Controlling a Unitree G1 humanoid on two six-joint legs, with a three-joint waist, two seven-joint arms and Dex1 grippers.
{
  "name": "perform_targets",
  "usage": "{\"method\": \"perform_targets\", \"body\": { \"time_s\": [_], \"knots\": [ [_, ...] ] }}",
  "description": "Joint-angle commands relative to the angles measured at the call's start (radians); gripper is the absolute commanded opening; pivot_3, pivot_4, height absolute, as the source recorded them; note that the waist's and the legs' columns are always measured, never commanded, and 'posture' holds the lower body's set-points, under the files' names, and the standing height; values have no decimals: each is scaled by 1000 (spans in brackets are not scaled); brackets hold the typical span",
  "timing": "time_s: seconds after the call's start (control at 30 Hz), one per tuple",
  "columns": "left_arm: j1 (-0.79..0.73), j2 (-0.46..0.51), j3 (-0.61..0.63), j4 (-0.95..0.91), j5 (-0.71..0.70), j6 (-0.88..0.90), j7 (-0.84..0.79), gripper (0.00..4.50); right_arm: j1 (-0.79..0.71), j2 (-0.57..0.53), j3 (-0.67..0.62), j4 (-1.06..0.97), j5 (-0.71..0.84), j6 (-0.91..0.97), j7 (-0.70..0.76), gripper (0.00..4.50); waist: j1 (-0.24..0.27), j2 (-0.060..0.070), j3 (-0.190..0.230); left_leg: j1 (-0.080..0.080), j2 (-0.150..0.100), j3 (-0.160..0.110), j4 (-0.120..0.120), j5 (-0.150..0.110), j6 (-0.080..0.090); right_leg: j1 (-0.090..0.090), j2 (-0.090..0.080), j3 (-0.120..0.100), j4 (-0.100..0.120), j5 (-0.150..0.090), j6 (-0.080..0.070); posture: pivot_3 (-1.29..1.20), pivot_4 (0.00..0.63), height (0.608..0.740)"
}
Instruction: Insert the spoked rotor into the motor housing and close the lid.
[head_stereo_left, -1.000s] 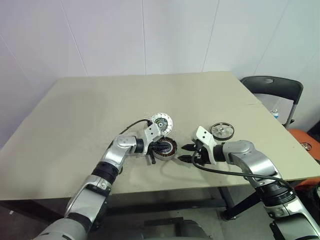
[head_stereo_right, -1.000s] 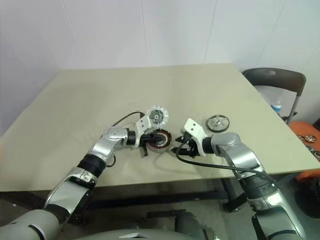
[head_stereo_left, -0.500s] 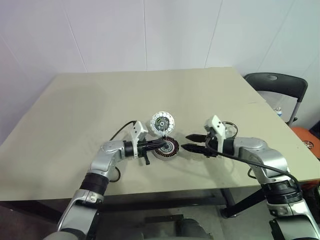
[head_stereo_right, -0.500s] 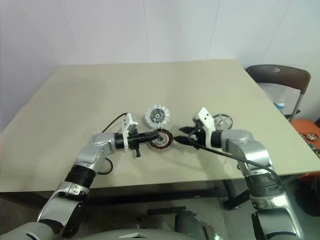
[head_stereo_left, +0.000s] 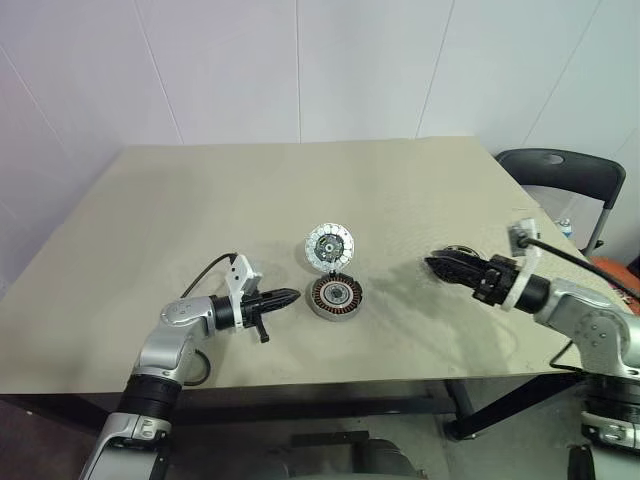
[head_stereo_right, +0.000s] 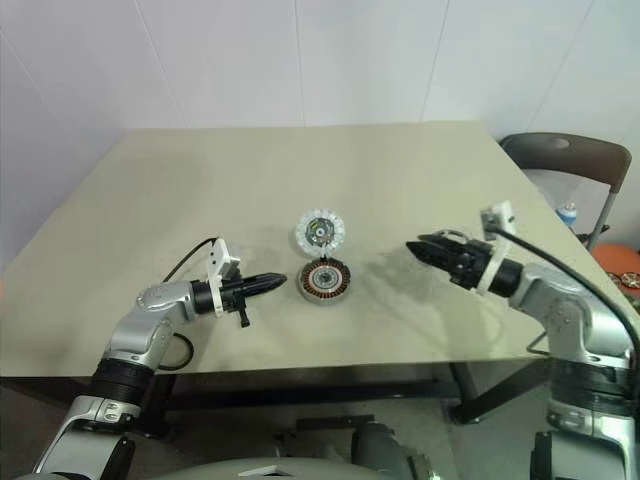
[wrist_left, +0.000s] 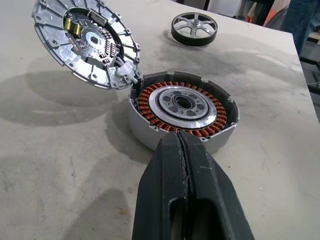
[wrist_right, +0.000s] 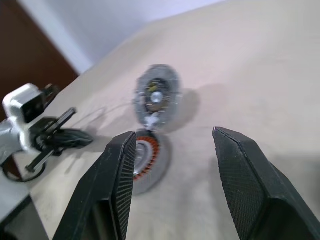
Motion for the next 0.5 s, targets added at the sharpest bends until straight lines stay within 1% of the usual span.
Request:
{"method": "perform_targets", "body": {
  "time_s": [0.03,0.07,0.1,0.13,0.17,0.3,0.4,0.5],
  "knots": [
    [1,-8,0,-20,-6,-21,10,39,2,-42,-59,25,19,2,-19,2564,-2,0,0,0,0,1,0,0,0,0,0,1,0,0,0,0,0,740],
    [2,-10,-4,-17,-4,-23,12,39,6,-51,-62,41,8,-1,-30,2564,-1,0,0,-1,0,1,0,0,0,1,0,1,1,0,0,0,0,740],
    [2,-14,-7,-14,-2,-25,15,0,5,-59,-66,62,-5,-6,-50,2824,-1,0,0,-1,0,1,0,0,0,2,0,1,1,0,0,0,0,740],
    [2,-16,-10,-12,0,-27,17,0,4,-65,-66,75,-15,-9,-65,2921,-1,0,0,0,0,1,0,0,0,3,0,1,1,0,0,0,0,740],
    [1,-19,-11,-10,1,-27,18,0,4,-70,-62,81,-20,-12,-70,3111,-1,0,0,0,0,1,0,0,0,4,0,1,1,0,0,0,0,740],
    [-10,-27,-15,-1,8,-32,20,0,2,-62,-29,55,-19,-7,-86,4462,-2,1,0,4,0,4,0,0,0,8,1,1,1,0,0,0,0,740],
    [-28,-39,-18,17,19,-53,31,0,-13,-35,24,36,-39,-14,-114,4488,-3,1,0,7,0,4,0,0,0,10,1,1,1,0,0,0,0,740],
    [-73,-70,-36,54,47,-85,53,0,-17,-14,85,-5,-36,-11,-105,4488,-1,1,0,11,0,4,0,0,0,15,1,1,1,0,0,0,0,740]
  ]
}}
